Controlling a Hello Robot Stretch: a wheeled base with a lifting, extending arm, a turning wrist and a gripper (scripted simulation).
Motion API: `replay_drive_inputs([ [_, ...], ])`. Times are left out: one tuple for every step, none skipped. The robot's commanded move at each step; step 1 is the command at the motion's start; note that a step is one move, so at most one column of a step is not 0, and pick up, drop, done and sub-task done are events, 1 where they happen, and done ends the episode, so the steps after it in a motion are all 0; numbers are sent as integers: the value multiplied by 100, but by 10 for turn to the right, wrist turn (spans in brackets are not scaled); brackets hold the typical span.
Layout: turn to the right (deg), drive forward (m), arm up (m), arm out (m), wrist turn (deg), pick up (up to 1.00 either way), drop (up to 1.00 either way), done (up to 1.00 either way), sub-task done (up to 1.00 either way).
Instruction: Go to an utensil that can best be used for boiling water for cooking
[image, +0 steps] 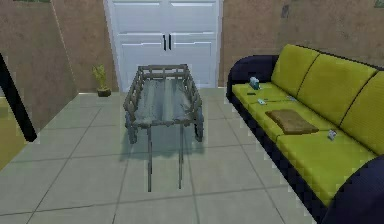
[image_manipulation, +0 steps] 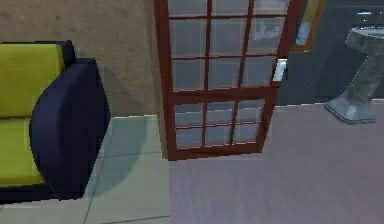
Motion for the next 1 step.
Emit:
replay_drive_inputs([
  [-90, 0, 0, 0, 0, 0, 0, 0, 0],
])
